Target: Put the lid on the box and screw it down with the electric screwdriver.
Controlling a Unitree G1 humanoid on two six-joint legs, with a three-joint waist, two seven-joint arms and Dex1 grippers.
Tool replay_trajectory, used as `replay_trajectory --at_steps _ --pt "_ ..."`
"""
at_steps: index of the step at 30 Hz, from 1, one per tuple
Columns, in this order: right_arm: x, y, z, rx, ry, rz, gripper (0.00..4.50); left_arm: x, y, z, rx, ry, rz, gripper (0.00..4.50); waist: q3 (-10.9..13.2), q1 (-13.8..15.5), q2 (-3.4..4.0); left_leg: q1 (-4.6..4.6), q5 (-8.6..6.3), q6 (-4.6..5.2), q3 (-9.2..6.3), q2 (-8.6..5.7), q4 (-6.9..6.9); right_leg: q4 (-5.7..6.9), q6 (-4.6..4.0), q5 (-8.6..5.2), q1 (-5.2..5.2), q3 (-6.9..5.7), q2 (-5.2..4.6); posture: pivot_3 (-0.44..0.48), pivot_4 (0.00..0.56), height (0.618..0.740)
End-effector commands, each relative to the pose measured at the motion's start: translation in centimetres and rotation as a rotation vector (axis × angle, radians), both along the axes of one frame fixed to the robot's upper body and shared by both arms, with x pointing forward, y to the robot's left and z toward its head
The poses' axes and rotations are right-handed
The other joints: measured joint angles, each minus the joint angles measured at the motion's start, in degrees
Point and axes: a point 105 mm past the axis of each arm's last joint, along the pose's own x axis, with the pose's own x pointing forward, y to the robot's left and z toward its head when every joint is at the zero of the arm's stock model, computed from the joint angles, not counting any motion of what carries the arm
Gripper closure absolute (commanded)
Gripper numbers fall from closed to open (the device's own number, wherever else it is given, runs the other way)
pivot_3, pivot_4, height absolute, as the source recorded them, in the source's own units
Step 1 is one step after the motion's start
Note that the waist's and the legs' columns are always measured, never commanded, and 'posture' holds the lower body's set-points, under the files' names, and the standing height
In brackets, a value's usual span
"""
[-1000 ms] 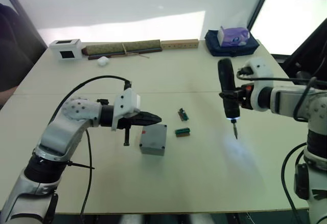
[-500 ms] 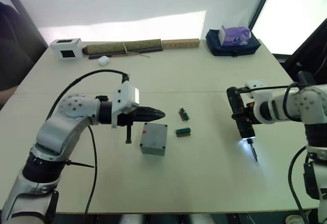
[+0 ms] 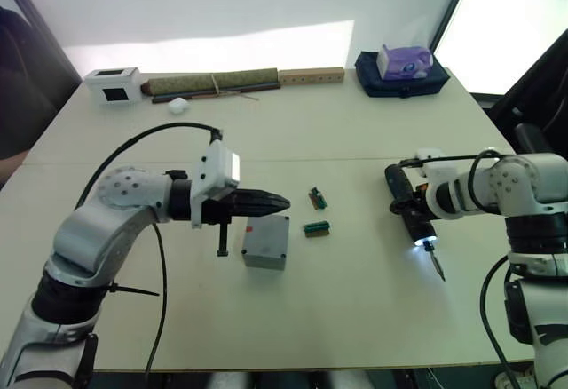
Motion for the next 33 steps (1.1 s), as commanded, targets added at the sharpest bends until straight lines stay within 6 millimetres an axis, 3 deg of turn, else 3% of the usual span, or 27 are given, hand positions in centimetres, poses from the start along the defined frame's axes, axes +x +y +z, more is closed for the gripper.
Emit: replay_trajectory --at_steps 1,5,9,13,22,26,33 --pt "0.3 0.3 4.1 -0.041 -0.150 0.063 0.03 0.0 0.6 0.5 0.007 -0.028 0.019 4.50 0.01 0.04 0.01 0.00 0.00 0.00 0.01 0.00 0.00 0.00 0.00 0.00 0.00 0.00 -0.01 0.000 0.150 0.740" --pt "-0.8 4.1 8.4 -0.145 -0.383 0.413 0.03 1.6 2.8 -0.3 0.062 -0.021 0.113 4.50 0.05 0.10 0.08 -0.02 0.00 0.00 0.00 -0.02 0.02 -0.01 0.00 0.00 -0.02 0.00 -0.02 0.000 0.150 0.740" --pt "-2.7 8.1 8.1 -0.030 -0.449 0.657 0.03 3.0 4.7 -2.0 0.113 0.006 0.198 4.50 0.02 -0.30 -0.03 0.12 -0.01 0.01 -0.04 0.02 0.01 -0.02 0.00 0.00 0.10 -0.03 0.04 0.000 0.150 0.740" --pt "-4.7 11.7 6.9 0.094 -0.489 0.849 1.14 3.3 6.1 -4.8 0.172 0.067 0.233 4.50 0.04 0.00 -0.05 0.18 -0.01 0.01 -0.03 0.02 0.02 0.01 0.00 0.00 0.18 -0.02 -0.01 0.000 0.150 0.740" --pt "-5.7 14.5 3.1 0.159 -0.449 1.002 4.46 3.2 6.5 -7.2 0.217 0.111 0.246 4.50 0.04 0.12 -0.10 0.15 -0.01 0.01 -0.05 -0.02 0.10 0.00 0.04 0.02 0.21 -0.05 -0.09 0.000 0.150 0.740" --pt "-6.1 15.6 0.0 0.124 -0.400 1.084 4.46 3.3 6.2 -8.7 0.233 0.131 0.255 4.50 0.04 0.00 -0.10 0.18 -0.01 0.01 -0.04 -0.01 0.10 0.03 0.03 0.02 0.20 -0.03 -0.07 0.000 0.150 0.740" --pt "-5.8 17.9 -0.8 0.203 -0.392 1.137 4.46 3.7 5.3 -9.0 0.225 0.124 0.234 4.50 0.03 0.06 -0.11 0.24 0.00 -0.01 -0.04 -0.02 0.16 0.22 0.03 0.02 0.19 -0.02 -0.07 0.000 0.150 0.740"
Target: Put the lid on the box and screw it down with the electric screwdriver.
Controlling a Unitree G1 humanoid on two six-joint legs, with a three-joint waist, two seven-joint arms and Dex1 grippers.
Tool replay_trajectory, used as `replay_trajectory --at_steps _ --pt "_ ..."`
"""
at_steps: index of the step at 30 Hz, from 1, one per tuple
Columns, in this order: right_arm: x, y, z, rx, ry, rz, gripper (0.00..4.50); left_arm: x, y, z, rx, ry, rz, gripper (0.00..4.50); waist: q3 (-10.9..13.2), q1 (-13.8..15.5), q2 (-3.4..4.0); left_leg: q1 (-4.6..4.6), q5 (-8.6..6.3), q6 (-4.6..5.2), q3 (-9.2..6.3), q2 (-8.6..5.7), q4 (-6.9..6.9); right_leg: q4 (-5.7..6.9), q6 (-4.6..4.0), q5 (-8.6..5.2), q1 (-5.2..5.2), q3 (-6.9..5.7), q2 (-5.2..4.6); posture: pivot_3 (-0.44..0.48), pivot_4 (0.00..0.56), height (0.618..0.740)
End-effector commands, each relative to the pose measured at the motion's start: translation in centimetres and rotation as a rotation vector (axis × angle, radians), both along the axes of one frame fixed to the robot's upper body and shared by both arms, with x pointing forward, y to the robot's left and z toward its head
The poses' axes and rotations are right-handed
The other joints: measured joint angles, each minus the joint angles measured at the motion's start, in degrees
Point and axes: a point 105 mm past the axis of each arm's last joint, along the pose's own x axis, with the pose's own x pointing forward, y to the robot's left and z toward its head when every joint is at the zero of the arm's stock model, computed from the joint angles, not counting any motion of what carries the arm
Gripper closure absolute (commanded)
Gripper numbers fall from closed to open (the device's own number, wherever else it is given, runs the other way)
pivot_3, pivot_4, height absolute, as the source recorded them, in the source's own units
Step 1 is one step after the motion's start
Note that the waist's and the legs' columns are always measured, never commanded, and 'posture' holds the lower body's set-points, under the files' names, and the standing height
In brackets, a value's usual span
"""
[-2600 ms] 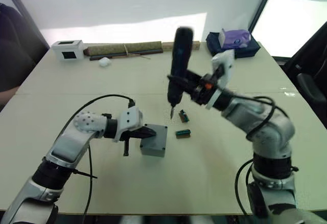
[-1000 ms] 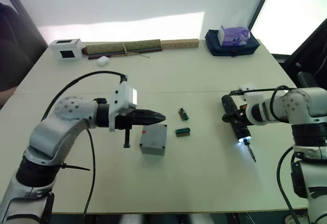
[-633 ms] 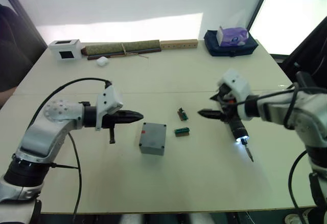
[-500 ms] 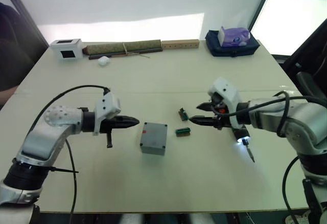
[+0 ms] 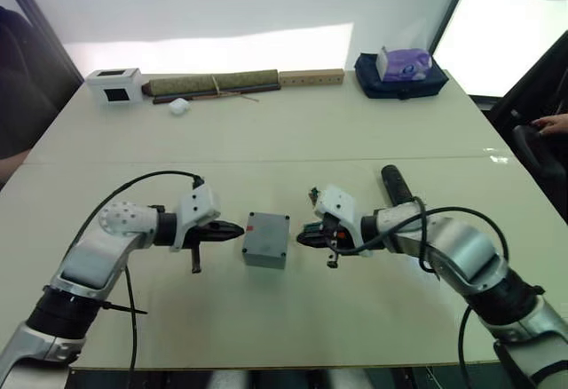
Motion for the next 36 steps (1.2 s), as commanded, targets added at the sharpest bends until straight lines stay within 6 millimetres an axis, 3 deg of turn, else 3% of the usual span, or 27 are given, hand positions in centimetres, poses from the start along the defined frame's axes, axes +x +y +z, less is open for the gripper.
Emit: replay_trajectory --at_steps 1,13,22,25,31,36 --pt "-0.2 1.1 0.7 0.029 -0.019 0.075 4.46 0.6 -0.7 0.8 -0.014 -0.044 -0.020 4.50 0.00 0.14 0.00 0.00 0.00 0.00 0.00 0.00 0.00 0.01 0.00 0.00 0.00 -0.01 0.00 0.000 0.150 0.740" --pt "-1.5 2.9 -0.3 0.004 0.057 0.188 4.46 3.0 -2.6 0.6 -0.061 -0.061 -0.004 4.50 -0.01 0.00 -0.01 0.06 0.00 -0.01 0.00 -0.02 0.10 0.14 0.00 0.00 0.04 -0.02 0.02 0.000 0.150 0.740" --pt "-1.0 0.3 2.1 0.007 0.005 0.145 4.46 2.3 0.4 0.0 0.025 -0.059 0.023 4.50 0.00 0.01 -0.01 0.06 0.00 0.00 -0.01 -0.01 0.37 0.39 -0.01 0.00 0.04 0.00 -0.01 0.000 0.150 0.740" --pt "-0.3 -1.1 3.6 0.010 -0.054 0.102 4.46 1.1 2.1 0.0 0.062 -0.045 0.026 4.50 0.00 -0.15 -0.01 0.05 -0.01 0.00 -0.02 -0.01 0.53 0.55 -0.01 -0.01 0.04 0.00 -0.02 0.000 0.150 0.740" --pt "1.9 -1.0 3.9 0.047 -0.094 0.012 4.46 -1.0 1.5 0.3 0.050 -0.001 -0.041 4.50 0.00 0.08 -0.01 0.20 -0.01 0.00 -0.09 0.01 0.56 0.60 -0.02 -0.01 0.21 -0.03 -0.02 0.000 0.150 0.740" --pt "1.2 0.6 2.6 0.051 -0.068 0.047 4.46 -0.6 0.5 0.3 0.036 -0.014 -0.043 4.50 0.00 0.03 -0.01 0.46 -0.01 0.01 -0.08 -0.01 0.56 0.57 -0.02 -0.01 0.48 -0.02 -0.05 0.000 0.150 0.740"
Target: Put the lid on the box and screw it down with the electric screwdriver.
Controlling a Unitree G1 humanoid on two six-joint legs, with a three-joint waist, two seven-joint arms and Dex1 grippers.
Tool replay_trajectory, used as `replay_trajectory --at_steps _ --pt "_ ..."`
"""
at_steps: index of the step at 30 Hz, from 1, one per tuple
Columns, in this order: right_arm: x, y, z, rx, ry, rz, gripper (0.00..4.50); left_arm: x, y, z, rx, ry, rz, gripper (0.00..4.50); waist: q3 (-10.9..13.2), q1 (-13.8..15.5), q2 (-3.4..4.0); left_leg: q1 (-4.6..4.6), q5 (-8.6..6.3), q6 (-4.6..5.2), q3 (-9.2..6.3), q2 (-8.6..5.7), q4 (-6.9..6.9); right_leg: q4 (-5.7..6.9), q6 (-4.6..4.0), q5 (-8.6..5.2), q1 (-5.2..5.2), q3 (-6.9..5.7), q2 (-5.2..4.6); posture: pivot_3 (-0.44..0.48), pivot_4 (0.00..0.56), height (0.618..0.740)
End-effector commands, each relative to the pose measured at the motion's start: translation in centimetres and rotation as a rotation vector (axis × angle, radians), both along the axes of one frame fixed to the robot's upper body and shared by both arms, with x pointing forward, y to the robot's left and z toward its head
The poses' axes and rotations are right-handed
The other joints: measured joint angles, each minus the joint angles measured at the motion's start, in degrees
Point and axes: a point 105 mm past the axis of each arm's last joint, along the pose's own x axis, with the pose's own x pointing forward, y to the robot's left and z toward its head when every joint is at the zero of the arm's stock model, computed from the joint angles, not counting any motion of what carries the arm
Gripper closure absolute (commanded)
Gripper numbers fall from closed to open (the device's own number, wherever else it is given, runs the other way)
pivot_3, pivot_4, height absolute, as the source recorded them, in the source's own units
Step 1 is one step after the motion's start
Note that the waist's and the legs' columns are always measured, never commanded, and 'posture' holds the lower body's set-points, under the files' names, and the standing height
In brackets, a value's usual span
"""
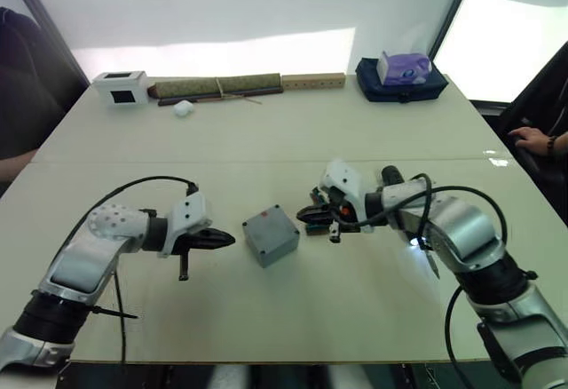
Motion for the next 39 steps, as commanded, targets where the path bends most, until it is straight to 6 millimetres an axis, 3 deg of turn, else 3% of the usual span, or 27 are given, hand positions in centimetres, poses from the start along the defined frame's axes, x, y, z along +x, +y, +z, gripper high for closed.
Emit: replay_trajectory --at_steps 1,11,22,25,32,39 --pt "-0.6 1.1 0.0 0.005 -0.028 0.040 4.46 0.2 -0.8 0.8 -0.018 -0.034 -0.014 4.50 0.00 -0.05 0.00 0.02 0.00 0.00 0.00 0.00 0.00 0.00 0.00 0.00 0.02 0.00 0.01 0.000 0.150 0.740" --pt "-2.7 2.4 -1.2 0.010 0.030 0.095 4.46 1.3 -1.5 1.6 -0.015 -0.077 -0.039 4.50 0.00 -0.06 0.00 0.20 0.00 0.00 -0.01 0.00 0.00 0.00 0.00 0.00 0.19 -0.01 0.03 0.000 0.150 0.740" --pt "0.4 0.0 2.6 0.097 -0.032 -0.063 4.46 1.3 -1.2 1.4 -0.007 -0.069 -0.041 4.50 0.01 -0.07 0.00 0.20 0.00 0.00 -0.02 0.00 -0.01 0.00 0.00 0.00 0.19 -0.02 0.02 0.000 0.150 0.740" --pt "0.8 -0.3 1.6 0.070 -0.009 -0.089 4.46 1.2 -1.4 1.3 -0.009 -0.066 -0.046 4.50 0.01 -0.08 0.00 0.20 0.00 0.00 -0.01 0.00 -0.01 0.00 -0.01 0.00 0.19 -0.02 0.02 0.000 0.150 0.740" --pt "-0.6 1.2 -1.5 0.030 0.064 -0.031 4.46 1.0 -1.6 1.3 -0.010 -0.066 -0.054 4.50 0.01 -0.10 0.00 0.20 0.00 0.01 -0.01 0.01 -0.03 -0.01 -0.01 -0.01 0.18 -0.01 0.02 0.000 0.150 0.740" --pt "-1.7 2.5 -1.3 0.058 0.102 0.025 4.46 1.0 -1.6 1.4 -0.007 -0.069 -0.046 4.50 0.01 -0.17 0.00 0.20 0.00 0.01 -0.02 0.01 -0.03 -0.01 -0.01 -0.01 0.18 -0.01 0.03 0.000 0.150 0.740"
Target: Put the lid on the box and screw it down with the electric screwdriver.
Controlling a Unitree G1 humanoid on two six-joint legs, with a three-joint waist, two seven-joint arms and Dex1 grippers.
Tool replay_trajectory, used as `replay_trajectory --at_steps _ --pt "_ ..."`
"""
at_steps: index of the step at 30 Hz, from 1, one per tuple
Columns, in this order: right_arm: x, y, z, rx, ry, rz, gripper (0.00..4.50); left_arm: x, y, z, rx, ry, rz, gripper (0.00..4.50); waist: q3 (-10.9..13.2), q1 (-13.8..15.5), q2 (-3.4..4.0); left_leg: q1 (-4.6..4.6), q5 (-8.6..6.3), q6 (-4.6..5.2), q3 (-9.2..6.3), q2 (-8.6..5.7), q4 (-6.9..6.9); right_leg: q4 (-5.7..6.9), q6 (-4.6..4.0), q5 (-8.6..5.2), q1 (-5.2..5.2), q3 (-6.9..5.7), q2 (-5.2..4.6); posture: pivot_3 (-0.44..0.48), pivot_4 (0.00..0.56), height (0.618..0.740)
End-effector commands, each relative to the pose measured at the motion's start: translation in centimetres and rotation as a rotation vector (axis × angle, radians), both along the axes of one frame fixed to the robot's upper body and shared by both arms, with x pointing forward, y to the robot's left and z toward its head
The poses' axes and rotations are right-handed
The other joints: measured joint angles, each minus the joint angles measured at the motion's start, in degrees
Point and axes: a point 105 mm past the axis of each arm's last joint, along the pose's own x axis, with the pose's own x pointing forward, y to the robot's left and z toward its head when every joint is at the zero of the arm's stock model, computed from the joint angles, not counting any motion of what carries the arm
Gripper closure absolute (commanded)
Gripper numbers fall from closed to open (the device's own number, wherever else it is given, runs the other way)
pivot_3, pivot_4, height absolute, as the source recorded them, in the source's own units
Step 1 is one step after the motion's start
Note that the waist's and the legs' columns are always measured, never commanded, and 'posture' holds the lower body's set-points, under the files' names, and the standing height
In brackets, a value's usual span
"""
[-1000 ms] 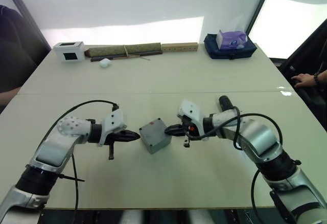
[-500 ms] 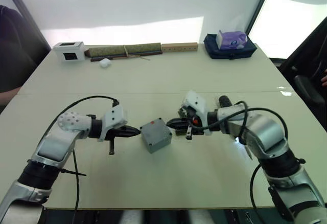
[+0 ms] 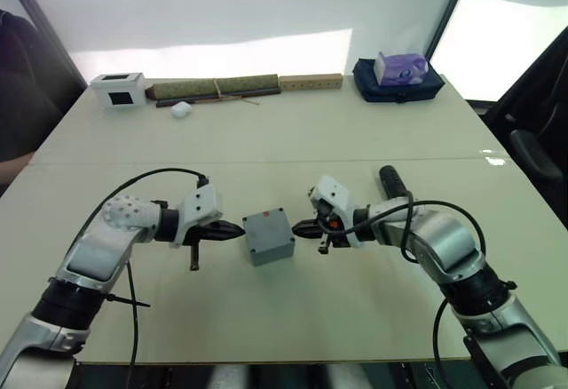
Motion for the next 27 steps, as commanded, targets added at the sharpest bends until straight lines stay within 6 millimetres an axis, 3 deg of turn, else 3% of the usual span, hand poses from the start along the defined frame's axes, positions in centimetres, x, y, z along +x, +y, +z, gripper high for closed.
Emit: replay_trajectory --at_steps 1,18,27 --pt "-1.3 1.8 1.3 0.052 -0.016 0.094 4.46 -0.2 -0.5 0.9 -0.013 -0.039 -0.024 4.50 0.00 0.01 0.00 0.00 0.00 0.00 0.00 0.00 0.00 0.00 0.00 0.00 0.00 0.00 0.00 0.000 0.150 0.740" --pt "-1.7 1.3 1.3 0.033 -0.035 0.087 4.46 0.1 -0.4 1.1 -0.023 -0.045 -0.005 4.50 0.01 0.02 -0.01 0.00 0.00 0.00 -0.01 0.00 0.00 -0.01 0.00 0.00 0.00 0.00 -0.02 0.000 0.150 0.740" --pt "-0.1 -1.0 5.5 0.192 -0.286 -0.057 4.46 -0.7 0.9 3.5 -0.063 -0.071 0.025 4.50 0.05 0.01 -0.04 -0.02 -0.01 0.00 -0.03 0.01 -0.04 -0.06 0.00 0.00 -0.01 0.00 -0.03 0.000 0.150 0.740"
